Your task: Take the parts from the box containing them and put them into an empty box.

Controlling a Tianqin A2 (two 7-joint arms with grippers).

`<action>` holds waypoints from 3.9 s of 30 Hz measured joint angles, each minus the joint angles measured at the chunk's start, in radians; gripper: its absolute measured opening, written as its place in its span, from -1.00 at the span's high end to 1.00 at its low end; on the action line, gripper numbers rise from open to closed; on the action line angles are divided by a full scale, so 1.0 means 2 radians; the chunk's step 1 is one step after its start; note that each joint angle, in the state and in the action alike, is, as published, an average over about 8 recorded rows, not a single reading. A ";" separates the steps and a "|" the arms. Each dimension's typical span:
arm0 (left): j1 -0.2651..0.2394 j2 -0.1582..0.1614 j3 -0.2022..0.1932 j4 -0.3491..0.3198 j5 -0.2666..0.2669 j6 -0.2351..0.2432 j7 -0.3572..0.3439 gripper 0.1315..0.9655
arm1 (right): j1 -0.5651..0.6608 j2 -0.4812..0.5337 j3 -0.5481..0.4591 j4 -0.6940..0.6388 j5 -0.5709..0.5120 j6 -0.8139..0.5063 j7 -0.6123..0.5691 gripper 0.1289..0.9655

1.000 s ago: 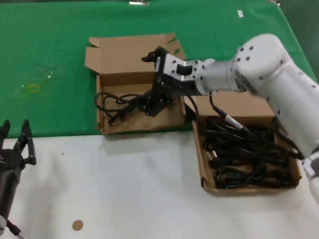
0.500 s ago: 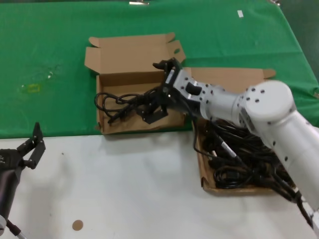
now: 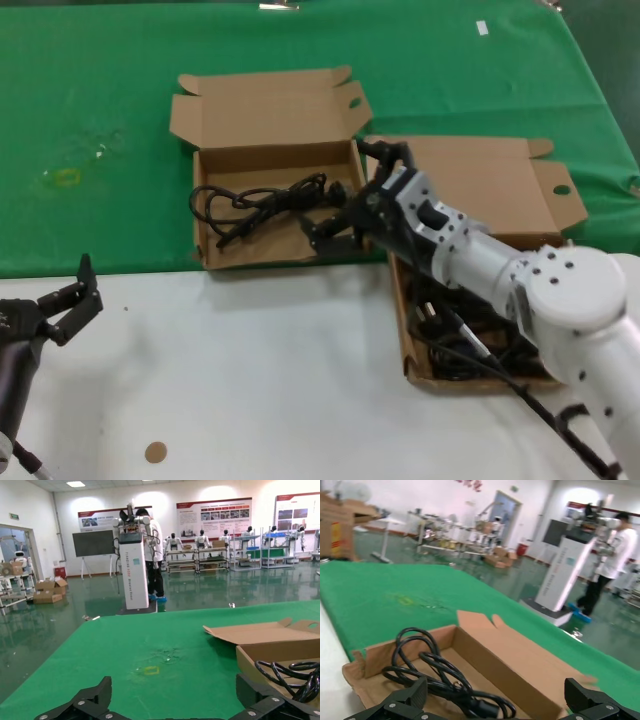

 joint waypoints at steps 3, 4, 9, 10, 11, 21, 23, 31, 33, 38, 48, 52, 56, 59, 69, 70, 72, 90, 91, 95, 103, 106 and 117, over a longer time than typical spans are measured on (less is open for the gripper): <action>0.000 0.000 0.000 0.000 0.000 0.000 0.000 -0.60 | -0.027 0.004 0.011 0.024 0.010 0.018 0.006 -1.00; 0.000 0.000 0.000 0.000 0.000 0.000 0.000 -0.60 | -0.036 0.005 0.015 0.032 0.013 0.024 0.008 -1.00; 0.000 0.000 0.000 0.000 0.000 0.000 0.000 -0.78 | -0.080 0.011 0.033 0.072 0.029 0.054 0.018 -1.00; 0.000 0.000 0.000 0.000 0.000 0.000 0.000 -0.82 | -0.089 0.012 0.037 0.080 0.033 0.061 0.021 -1.00; 0.000 0.000 0.000 0.000 0.000 0.000 0.000 -0.85 | -0.098 0.013 0.041 0.088 0.036 0.067 0.023 -1.00; 0.000 0.000 0.000 0.000 0.000 0.000 0.000 -1.00 | -0.187 0.025 0.078 0.169 0.068 0.127 0.043 -1.00; 0.000 0.000 0.000 0.000 0.000 0.000 0.000 -1.00 | -0.205 0.027 0.086 0.185 0.075 0.140 0.047 -1.00; 0.000 0.000 0.000 0.000 0.000 0.000 0.000 -1.00 | -0.270 0.036 0.113 0.244 0.099 0.184 0.062 -1.00; 0.000 0.000 0.000 0.000 0.000 0.000 0.000 -1.00 | -0.279 0.037 0.117 0.252 0.102 0.190 0.064 -1.00; 0.000 0.000 0.000 0.000 0.000 0.000 0.000 -1.00 | -0.285 0.038 0.119 0.258 0.104 0.194 0.066 -1.00; 0.000 0.000 0.000 0.000 0.000 0.000 0.000 -1.00 | -0.285 0.038 0.119 0.258 0.104 0.194 0.066 -1.00; 0.000 0.000 0.000 0.000 0.000 0.000 0.000 -1.00 | -0.285 0.038 0.119 0.258 0.104 0.194 0.066 -1.00; 0.000 0.000 0.000 0.000 0.000 0.000 0.000 -1.00 | -0.285 0.038 0.119 0.258 0.104 0.194 0.066 -1.00; 0.000 0.000 0.000 0.000 0.000 0.000 0.000 -1.00 | -0.285 0.038 0.119 0.258 0.104 0.194 0.066 -1.00; 0.000 0.000 0.000 0.000 0.000 0.000 0.000 -1.00 | -0.285 0.038 0.119 0.258 0.104 0.194 0.066 -1.00; 0.000 0.000 0.000 0.000 0.000 0.000 0.000 -1.00 | -0.285 0.038 0.119 0.258 0.104 0.194 0.066 -1.00; 0.000 0.000 0.000 0.000 0.000 0.000 0.000 -1.00 | -0.285 0.038 0.119 0.258 0.104 0.194 0.066 -1.00; 0.000 0.000 0.000 0.000 0.000 0.000 0.000 -1.00 | -0.285 0.038 0.119 0.258 0.104 0.194 0.066 -1.00; 0.000 0.000 0.000 0.000 0.000 0.000 0.000 -1.00 | -0.285 0.038 0.119 0.258 0.104 0.194 0.066 -1.00; 0.000 0.000 0.000 0.000 0.000 0.000 0.000 -1.00 | -0.285 0.038 0.119 0.258 0.104 0.194 0.066 -1.00; 0.000 0.000 0.000 0.000 0.000 0.000 0.000 -1.00 | -0.285 0.038 0.119 0.258 0.104 0.194 0.066 -1.00; 0.000 0.000 0.000 0.000 0.000 0.000 0.000 -1.00 | -0.285 0.038 0.119 0.258 0.104 0.194 0.066 -1.00; 0.000 0.000 0.000 0.000 0.000 0.000 0.000 -1.00 | -0.285 0.038 0.119 0.258 0.104 0.194 0.066 -1.00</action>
